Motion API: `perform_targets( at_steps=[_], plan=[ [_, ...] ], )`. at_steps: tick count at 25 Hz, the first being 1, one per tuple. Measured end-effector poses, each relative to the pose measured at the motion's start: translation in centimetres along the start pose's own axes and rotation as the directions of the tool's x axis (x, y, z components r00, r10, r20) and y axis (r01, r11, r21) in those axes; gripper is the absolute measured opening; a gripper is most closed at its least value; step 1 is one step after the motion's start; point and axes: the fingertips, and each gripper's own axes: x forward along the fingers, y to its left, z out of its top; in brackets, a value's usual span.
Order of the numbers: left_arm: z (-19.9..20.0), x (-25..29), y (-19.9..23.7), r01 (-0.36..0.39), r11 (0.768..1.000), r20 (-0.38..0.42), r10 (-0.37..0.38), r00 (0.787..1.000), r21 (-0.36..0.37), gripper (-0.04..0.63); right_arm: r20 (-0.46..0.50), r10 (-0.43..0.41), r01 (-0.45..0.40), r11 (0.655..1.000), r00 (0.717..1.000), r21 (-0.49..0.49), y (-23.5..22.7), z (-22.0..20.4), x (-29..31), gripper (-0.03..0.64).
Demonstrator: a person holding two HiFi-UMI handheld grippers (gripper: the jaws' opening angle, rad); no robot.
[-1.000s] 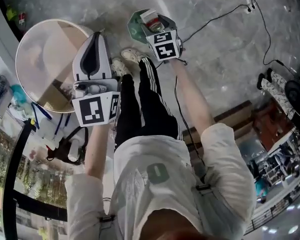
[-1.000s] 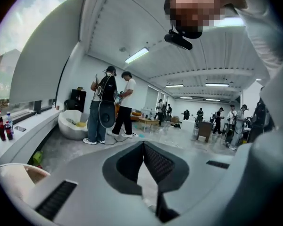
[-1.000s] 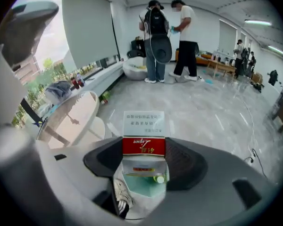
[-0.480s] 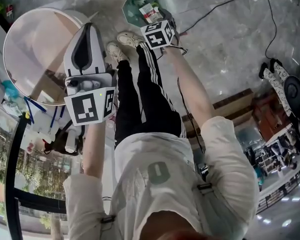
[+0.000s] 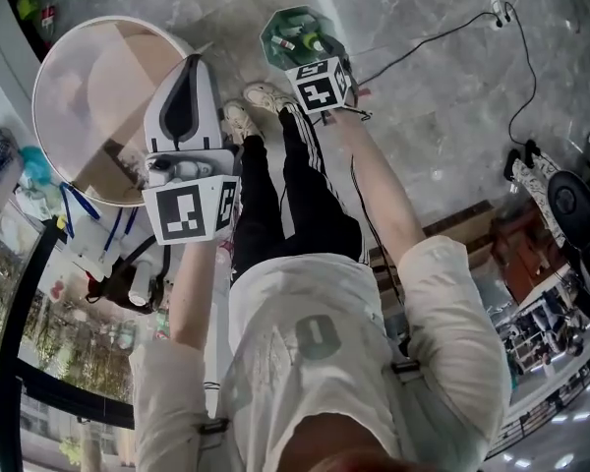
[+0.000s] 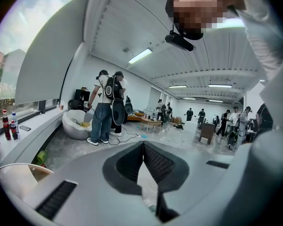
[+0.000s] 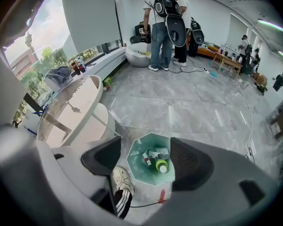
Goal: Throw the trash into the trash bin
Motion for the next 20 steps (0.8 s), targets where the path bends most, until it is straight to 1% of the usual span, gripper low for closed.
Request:
perform_targets(
  at_steps=[2,4,6,7,8,9,10,11,12,13,14,15,16,17,18,19,20],
  plan=[
    [1.9,-1.3,0.2,-0.013,1.0,0.019,0.013,1.0,-0.008,0.012,0.019,-0.004,0.004,1.0,1.0,-0.003,0.6,1.8,-2.1,0.316],
    [4.1,-3.0,0.3,-0.027,1.0,0.048,0.027,0.998,-0.01,0.012,0.065,-0.017,0.018,1.0,0.998,-0.006,1.0,4.3,-4.7,0.316],
    [6.8,-4.8,1.1,-0.061,0.998,0.101,0.062,0.993,-0.004,0.012,0.147,-0.041,0.043,0.999,0.988,-0.009,1.3,8.4,-7.2,0.316],
    [8.4,-5.6,2.0,-0.092,0.996,0.135,0.092,0.987,-0.006,0.012,0.195,-0.051,0.056,0.998,0.98,-0.016,1.5,11.1,-8.6,0.316],
    [10.2,-6.6,3.2,-0.131,0.991,0.171,0.131,0.976,-0.014,0.012,0.238,-0.049,0.059,0.998,0.97,-0.033,2.2,14.0,-10.2,0.316],
    [12.2,-7.8,4.5,-0.172,0.985,0.208,0.174,0.963,-0.025,0.012,0.28,-0.026,0.046,0.997,0.96,-0.064,3.4,16.9,-11.9,0.314],
    [14.3,-9.1,5.8,-0.212,0.977,0.246,0.214,0.945,-0.035,0.012,0.324,0.017,0.018,0.994,0.946,-0.104,5.1,19.9,-13.8,0.314],
    [16.6,-10.5,7.0,-0.248,0.968,0.288,0.248,0.925,-0.038,0.012,0.372,0.074,-0.019,0.989,0.925,-0.149,7.3,23.1,-15.8,0.314],
    [18.8,-12.0,8.0,-0.279,0.96,0.33,0.274,0.904,-0.034,0.012,0.42,0.135,-0.056,0.979,0.897,-0.194,9.7,26.3,-18.0,0.313],
    [21.0,-13.5,8.7,-0.306,0.952,0.368,0.294,0.882,-0.026,0.012,0.469,0.187,-0.083,0.969,0.863,-0.234,12.0,29.3,-20.5,0.305],
    [22.8,-15.0,9.4,-0.332,0.943,0.4,0.311,0.862,-0.017,0.012,0.522,0.226,-0.093,0.959,0.823,-0.269,14.3,31.9,-23.3,0.237],
    [24.3,-16.7,9.9,-0.359,0.933,0.427,0.33,0.842,-0.013,0.012,0.579,0.253,-0.084,0.949,0.775,-0.303,16.6,34.2,-26.2,0.124],
    [25.6,-18.5,10.5,-0.392,0.92,0.452,0.355,0.818,-0.013,0.012,0.636,0.285,-0.068,0.937,0.717,-0.343,19.1,36.4,-29.2,0.026],
    [26.6,-20.3,11.1,-0.431,0.902,0.477,0.386,0.79,-0.015,0.012,0.682,0.333,-0.058,0.918,0.651,-0.392,21.9,38.3,-32.0,0.02],
    [27.6,-22.2,11.8,-0.476,0.879,0.504,0.419,0.755,-0.018,0.012,0.709,0.397,-0.062,0.892,0.582,-0.448,25.1,39.9,-34.7,0.014],
    [28.4,-24.1,12.5,-0.52,0.854,0.531,0.45,0.718,-0.021,0.012,0.717,0.468,-0.076,0.859,0.517,-0.506,28.5,41.0,-37.2,0.014],
    [29.1,-25.9,13.1,-0.555,0.831,0.553,0.474,0.685,-0.024,0.012,0.709,0.535,-0.092,0.823,0.459,-0.561,31.9,41.4,-39.5,0.014]
  ],
)
